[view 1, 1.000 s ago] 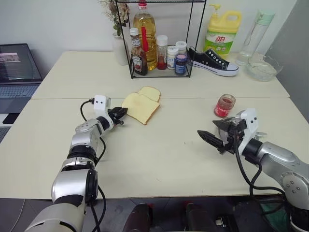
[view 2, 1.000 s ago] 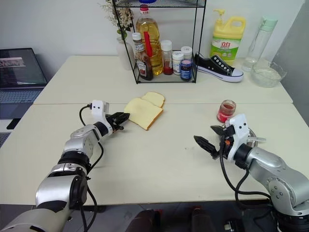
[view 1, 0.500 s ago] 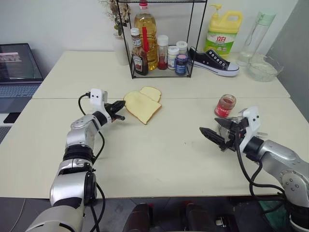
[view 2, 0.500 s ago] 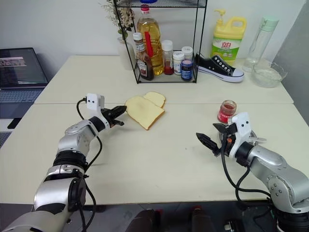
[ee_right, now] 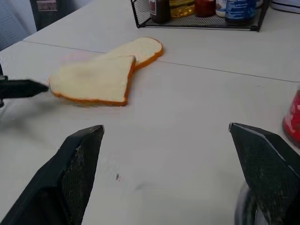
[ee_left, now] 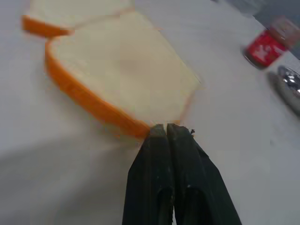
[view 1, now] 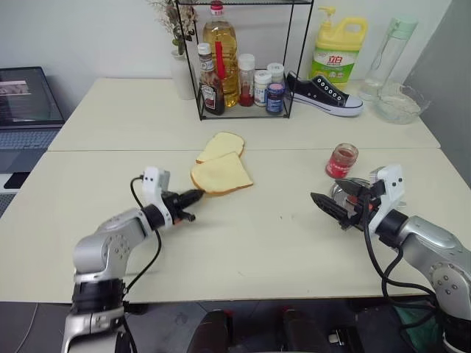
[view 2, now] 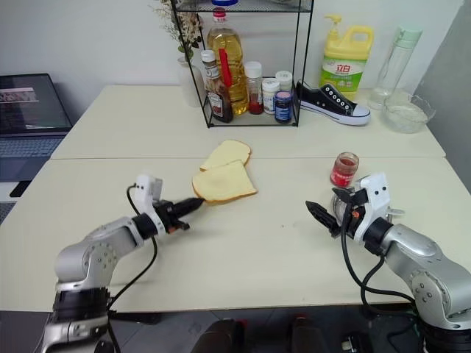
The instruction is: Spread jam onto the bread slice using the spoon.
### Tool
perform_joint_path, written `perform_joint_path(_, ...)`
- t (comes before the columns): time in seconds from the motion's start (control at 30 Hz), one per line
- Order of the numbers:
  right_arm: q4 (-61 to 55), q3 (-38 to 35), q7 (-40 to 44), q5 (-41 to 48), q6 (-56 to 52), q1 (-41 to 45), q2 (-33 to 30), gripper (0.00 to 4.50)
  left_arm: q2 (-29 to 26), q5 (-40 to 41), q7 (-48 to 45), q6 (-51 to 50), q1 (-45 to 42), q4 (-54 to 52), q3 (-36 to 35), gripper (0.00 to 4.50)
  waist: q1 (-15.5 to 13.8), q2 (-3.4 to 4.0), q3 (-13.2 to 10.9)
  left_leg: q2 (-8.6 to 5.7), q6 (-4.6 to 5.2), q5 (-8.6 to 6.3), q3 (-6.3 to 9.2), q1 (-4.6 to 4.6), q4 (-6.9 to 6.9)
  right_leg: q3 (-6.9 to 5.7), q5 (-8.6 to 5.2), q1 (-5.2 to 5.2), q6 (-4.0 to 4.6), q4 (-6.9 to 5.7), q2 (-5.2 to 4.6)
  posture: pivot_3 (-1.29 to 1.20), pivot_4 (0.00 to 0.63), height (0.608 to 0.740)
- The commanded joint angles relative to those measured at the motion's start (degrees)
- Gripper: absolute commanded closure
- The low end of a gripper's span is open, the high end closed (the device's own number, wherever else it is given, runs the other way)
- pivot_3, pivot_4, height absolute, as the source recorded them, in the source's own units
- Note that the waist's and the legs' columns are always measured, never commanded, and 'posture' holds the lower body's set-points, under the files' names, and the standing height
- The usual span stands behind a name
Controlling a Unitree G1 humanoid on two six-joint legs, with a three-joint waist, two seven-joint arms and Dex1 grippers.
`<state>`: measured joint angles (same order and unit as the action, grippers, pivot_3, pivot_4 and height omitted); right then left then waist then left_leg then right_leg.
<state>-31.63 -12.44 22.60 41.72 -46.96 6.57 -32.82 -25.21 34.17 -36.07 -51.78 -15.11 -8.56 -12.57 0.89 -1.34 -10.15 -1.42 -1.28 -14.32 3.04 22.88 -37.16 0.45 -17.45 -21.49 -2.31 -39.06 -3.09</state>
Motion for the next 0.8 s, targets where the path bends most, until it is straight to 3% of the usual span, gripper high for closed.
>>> perform_joint_path(0.03,-1.58,-1.03,0.24,0.53,0.65,0.45,-0.2,0.0,0.78,3.96,1.88,-4.73,1.71,-7.8,1.46,4.47,-0.17,0.0,0.0,0.0,0.0,0.0,0.0,-0.01,0.0,-0.01,0.0,0.01,0.0,0.01,0.0,0.0,0.15,0.74)
perform_joint_path(0.23,-0.96,-1.02,0.58,0.42,0.67,1.0,-0.51,0.0,0.5,9.45,1.21,-9.98,2.68,-11.79,2.44,4.47,-0.33,0.0,0.0,0.0,0.0,0.0,-0.03,-0.04,0.0,0.01,0.0,0.03,0.0,0.01,0.03,0.0,0.15,0.74)
perform_joint_path(0.37,-1.01,-1.29,0.61,0.44,0.6,0.83,-0.62,0.0,-4.41,5.53,-2.27,-2.56,1.32,-8.85,1.85,4.47,-0.37,0.0,0.0,0.01,0.0,0.0,-0.04,-0.06,0.05,0.02,0.0,0.02,0.01,0.02,0.04,0.0,0.15,0.74)
perform_joint_path(0.47,-0.95,-1.46,0.66,0.5,0.58,0.75,-0.74,0.0,-8.76,2.52,-5.34,3.91,-4.4,-0.94,0.41,3.88,-0.57,0.0,0.0,0.01,0.0,0.0,-0.01,-0.06,0.04,-0.03,0.0,0.02,0.01,0.01,0.06,0.0,0.15,0.74)
perform_joint_path(0.57,-0.91,-1.47,0.54,0.49,0.6,0.7,-0.6,0.0,-11.44,-1.7,-7.64,10.73,-8.41,6.1,2.05,2.94,-0.71,0.0,0.0,-0.05,0.01,0.0,-0.04,-0.05,0.04,-0.03,0.0,0.03,0.01,0.04,0.09,0.0,0.15,0.74)
perform_joint_path(0.8,-0.54,-0.97,0.26,0.14,0.83,1.04,-0.16,0.0,-9.38,-8.79,-13.65,24.58,-18.16,27.65,5.78,0.69,-0.74,0.0,0.0,-0.1,0.01,0.0,-0.1,-0.01,0.05,0.01,0.0,-0.01,0.01,0.08,0.04,0.0,0.15,0.74)
